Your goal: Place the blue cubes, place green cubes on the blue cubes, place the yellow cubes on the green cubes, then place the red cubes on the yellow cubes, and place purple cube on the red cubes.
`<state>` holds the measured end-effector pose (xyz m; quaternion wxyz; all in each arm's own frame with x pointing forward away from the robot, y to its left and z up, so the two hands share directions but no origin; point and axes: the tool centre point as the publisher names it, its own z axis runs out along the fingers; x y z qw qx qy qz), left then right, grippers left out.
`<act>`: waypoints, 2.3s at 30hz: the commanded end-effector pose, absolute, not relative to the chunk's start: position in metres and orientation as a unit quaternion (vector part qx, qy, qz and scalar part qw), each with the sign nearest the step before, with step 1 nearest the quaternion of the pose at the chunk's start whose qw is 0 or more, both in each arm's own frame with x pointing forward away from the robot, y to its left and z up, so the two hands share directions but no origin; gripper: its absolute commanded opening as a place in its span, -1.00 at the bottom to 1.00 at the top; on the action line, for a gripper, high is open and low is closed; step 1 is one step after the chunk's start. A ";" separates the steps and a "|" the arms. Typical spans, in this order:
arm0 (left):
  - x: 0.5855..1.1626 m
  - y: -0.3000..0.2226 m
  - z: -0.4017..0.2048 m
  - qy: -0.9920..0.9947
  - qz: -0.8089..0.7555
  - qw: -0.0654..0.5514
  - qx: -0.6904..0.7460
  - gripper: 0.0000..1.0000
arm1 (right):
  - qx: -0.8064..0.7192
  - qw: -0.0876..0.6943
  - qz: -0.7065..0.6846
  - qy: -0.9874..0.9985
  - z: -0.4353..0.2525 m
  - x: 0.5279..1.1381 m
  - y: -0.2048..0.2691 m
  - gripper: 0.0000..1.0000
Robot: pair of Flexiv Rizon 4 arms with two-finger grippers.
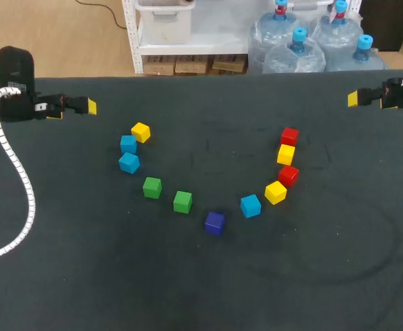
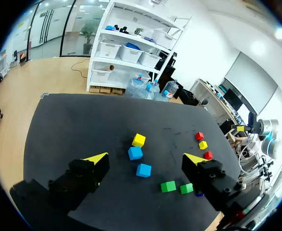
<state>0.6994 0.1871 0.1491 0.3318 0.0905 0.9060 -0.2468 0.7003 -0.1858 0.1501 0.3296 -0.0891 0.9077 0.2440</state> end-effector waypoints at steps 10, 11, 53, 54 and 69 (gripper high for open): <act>0.700 0.186 0.150 0.908 -0.243 0.330 0.089 1.00 | -0.088 0.330 0.242 0.908 0.150 0.700 -0.185 1.00; 0.700 0.186 0.150 0.908 -0.243 0.330 0.089 1.00 | -0.088 0.330 0.242 0.908 0.150 0.700 -0.185 1.00; 0.713 0.165 0.154 0.658 -0.001 0.150 0.738 1.00 | -0.088 0.330 0.242 0.908 0.150 0.700 -0.185 1.00; 0.711 0.166 0.152 0.646 -0.003 0.144 0.749 1.00 | -0.088 0.330 0.242 0.908 0.150 0.700 -0.185 1.00; 0.680 0.186 0.121 0.508 -0.026 0.080 0.857 1.00 | -0.088 0.330 0.242 0.908 0.150 0.700 -0.185 1.00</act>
